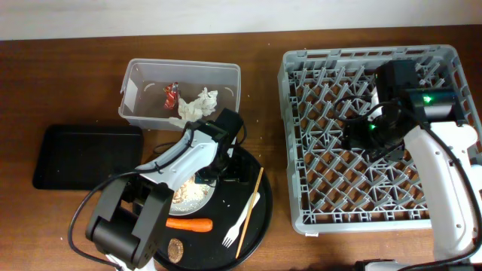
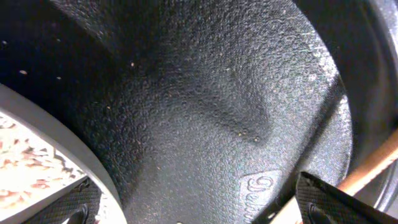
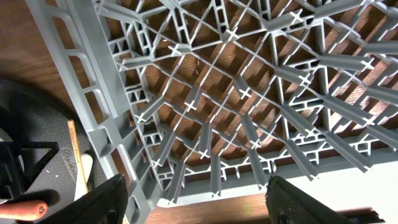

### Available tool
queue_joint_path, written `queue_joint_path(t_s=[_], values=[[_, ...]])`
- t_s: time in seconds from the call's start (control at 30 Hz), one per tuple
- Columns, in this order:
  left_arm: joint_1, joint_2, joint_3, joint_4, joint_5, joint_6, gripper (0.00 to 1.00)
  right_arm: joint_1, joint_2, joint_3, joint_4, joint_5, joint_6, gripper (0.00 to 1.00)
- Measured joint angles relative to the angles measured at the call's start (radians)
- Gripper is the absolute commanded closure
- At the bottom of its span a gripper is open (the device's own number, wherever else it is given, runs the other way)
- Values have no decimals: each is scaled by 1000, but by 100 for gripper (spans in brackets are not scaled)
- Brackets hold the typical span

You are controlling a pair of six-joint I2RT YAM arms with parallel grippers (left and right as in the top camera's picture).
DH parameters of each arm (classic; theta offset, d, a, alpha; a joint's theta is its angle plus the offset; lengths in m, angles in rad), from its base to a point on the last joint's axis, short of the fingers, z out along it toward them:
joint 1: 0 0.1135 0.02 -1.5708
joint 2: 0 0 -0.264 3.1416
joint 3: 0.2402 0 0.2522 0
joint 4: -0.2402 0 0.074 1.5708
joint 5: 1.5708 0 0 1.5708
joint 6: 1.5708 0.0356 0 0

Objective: Sort waste into correct bins and load items into the dishwasher rack
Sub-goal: 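Reach the left gripper to the white plate rim and grasp it, then carry the plate left and tip the food onto the small black tray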

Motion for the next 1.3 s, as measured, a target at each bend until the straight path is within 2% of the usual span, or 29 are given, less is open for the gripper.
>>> queue_joint_path(t_s=[0.1, 0.17, 0.23, 0.3, 0.37, 0.43, 0.47, 0.63, 0.77, 0.9, 0.93, 1.17, 1.3], values=[[-2, 0, -6, -9, -34, 0, 2, 0, 0, 0, 0, 0, 0, 25], [-2, 0, -11, -32, -63, 0, 11, 0, 0, 0, 0, 0, 0, 25], [-2, 0, -14, -45, -79, 2, 11, 0, 0, 0, 0, 0, 0, 25], [-2, 0, -16, -47, -85, 0, 18, 0, 0, 0, 0, 0, 0, 25], [-2, 0, -17, -47, -89, 0, 31, 0, 0, 0, 0, 0, 0, 25], [-2, 0, -19, -47, -93, 1, 51, 0, 0, 0, 0, 0, 0, 26], [-2, 0, -20, -46, -93, 0, 57, 0, 0, 0, 0, 0, 0, 25], [-1, 0, -24, -47, -114, 1, 67, 0, 0, 0, -2, 0, 0, 25], [-1, 0, -24, -46, -164, 2, 84, 0, 0, 0, -5, 0, 0, 25], [-1, 0, -24, -44, -200, 0, 92, 0, 0, 0, -6, 0, 0, 25], [-3, 0, -24, -43, -205, 0, 99, 0, 0, 0, -7, 0, 0, 26], [-6, -7, -21, -54, -231, -8, 99, 0, 0, 0, -7, 0, 0, 25], [-7, -7, 23, -190, -311, -8, 99, 0, 0, 0, -7, 0, -1, 25]])
